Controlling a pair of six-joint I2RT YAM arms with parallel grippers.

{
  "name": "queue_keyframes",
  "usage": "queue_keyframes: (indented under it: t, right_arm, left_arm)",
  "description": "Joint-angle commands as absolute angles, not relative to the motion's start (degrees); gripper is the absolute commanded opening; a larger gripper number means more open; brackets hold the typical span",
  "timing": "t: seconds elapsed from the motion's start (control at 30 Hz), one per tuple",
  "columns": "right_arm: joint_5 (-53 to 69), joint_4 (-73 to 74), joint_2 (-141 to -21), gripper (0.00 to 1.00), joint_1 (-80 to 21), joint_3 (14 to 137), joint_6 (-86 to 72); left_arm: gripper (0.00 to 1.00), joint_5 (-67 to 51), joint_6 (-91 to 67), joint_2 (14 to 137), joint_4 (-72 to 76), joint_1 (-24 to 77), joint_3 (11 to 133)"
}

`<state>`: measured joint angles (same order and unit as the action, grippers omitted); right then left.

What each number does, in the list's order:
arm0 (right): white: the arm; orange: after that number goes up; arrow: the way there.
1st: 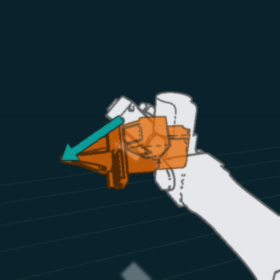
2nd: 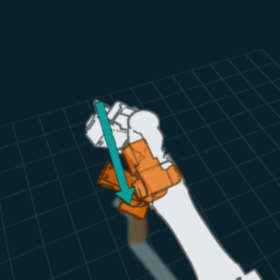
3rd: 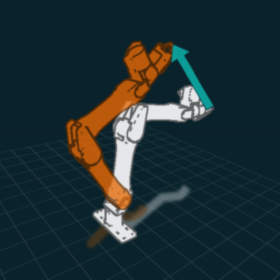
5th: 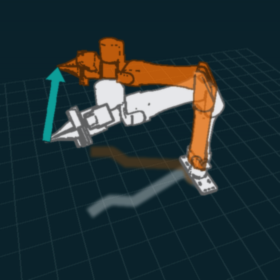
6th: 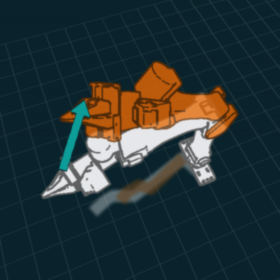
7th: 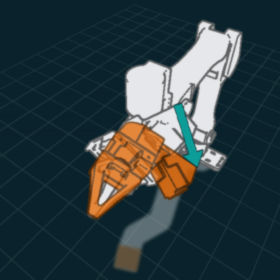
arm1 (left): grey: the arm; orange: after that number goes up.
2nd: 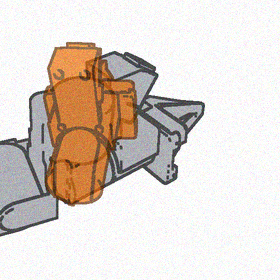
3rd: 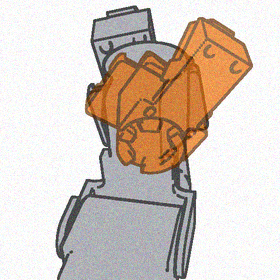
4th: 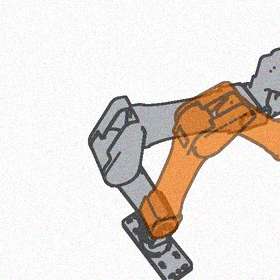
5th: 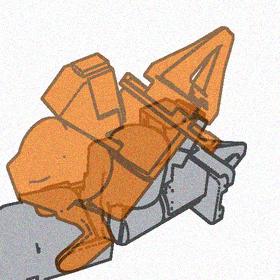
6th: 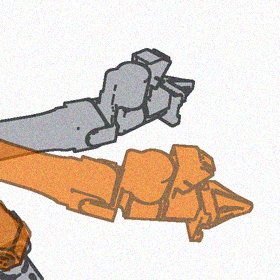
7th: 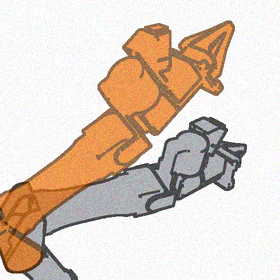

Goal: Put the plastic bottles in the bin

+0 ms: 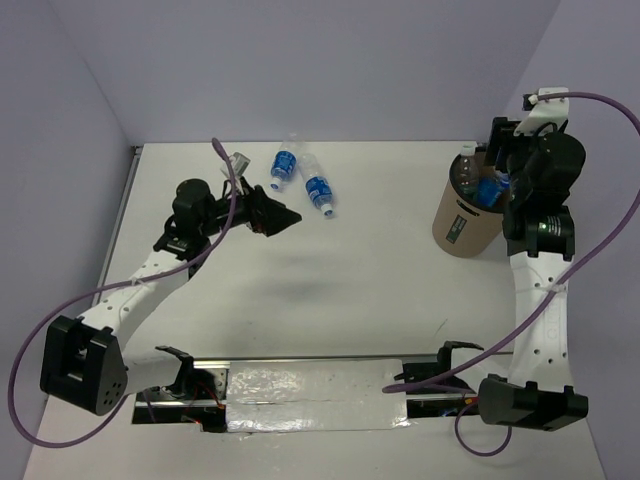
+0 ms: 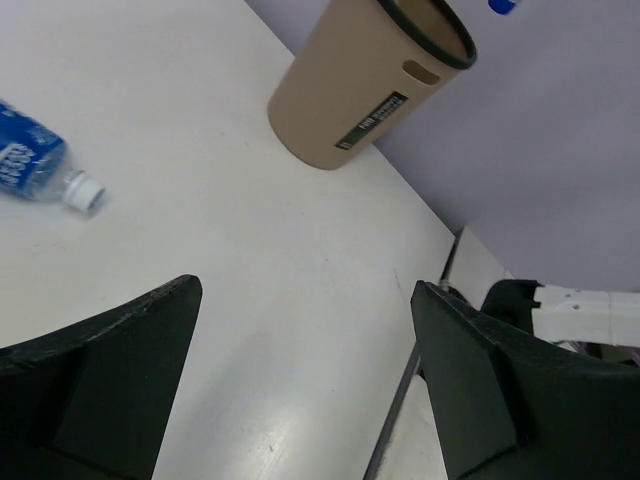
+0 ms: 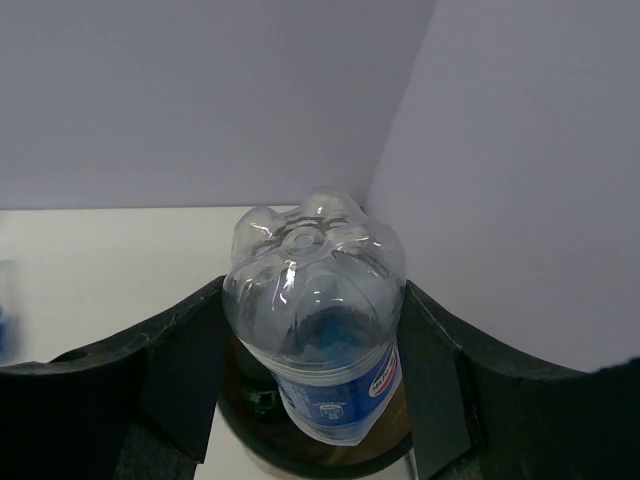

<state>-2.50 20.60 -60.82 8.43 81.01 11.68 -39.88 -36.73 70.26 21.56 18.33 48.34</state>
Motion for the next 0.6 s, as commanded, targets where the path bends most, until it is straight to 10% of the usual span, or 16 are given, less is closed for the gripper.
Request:
queue_keyframes:
  t: [0.0,0.57]
  right_arm:
    - [-8.35,14.85,-62.22,0.22,10.28,78.75,13.54]
    - [-4.13,10.99,-66.45,1.0,12.92,73.21,10.55]
  left_arm:
    - [1.0,-35.6,-34.1,67.42,18.56,16.09,49.3]
    - [1.0,-46.14,-53.53,75.49,37.54,4.74,43.5]
